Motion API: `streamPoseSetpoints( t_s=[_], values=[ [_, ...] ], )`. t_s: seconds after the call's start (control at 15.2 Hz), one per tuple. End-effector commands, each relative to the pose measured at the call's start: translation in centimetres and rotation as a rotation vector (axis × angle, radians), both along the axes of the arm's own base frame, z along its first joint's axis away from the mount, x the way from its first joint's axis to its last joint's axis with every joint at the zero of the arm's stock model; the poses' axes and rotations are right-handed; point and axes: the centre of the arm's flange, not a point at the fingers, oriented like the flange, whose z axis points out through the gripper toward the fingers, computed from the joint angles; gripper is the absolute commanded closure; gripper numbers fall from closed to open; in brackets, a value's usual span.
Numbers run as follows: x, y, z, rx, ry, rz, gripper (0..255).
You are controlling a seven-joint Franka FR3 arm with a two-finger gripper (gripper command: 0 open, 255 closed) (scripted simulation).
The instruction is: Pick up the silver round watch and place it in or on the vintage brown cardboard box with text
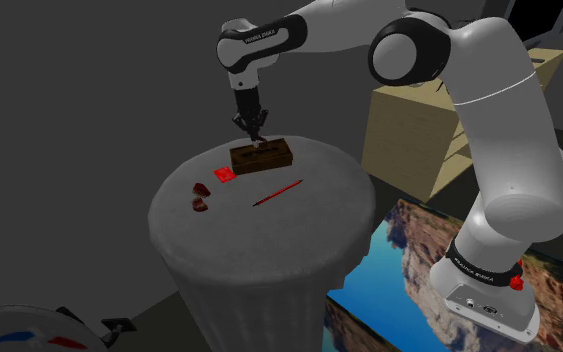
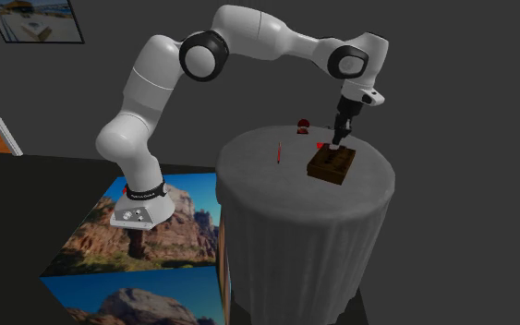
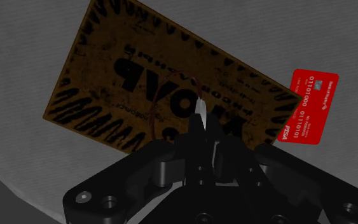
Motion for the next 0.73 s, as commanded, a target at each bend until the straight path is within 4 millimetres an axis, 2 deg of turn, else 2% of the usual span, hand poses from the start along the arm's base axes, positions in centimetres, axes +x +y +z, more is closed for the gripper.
streamPoseSetpoints(
  t_s=[0.0, 0.33, 0.4, 0.66],
  values=[
    [-0.05, -0.01, -0.18, 0.0, -0.001, 0.0, 255],
    [-0.05, -0.01, -0.18, 0.0, -0.001, 0.0, 255],
    [-0.05, -0.01, -0.18, 0.0, -0.001, 0.0, 0],
    [-0.05, -0.01, -0.18, 0.0, -0.001, 0.0, 0]
  ],
)
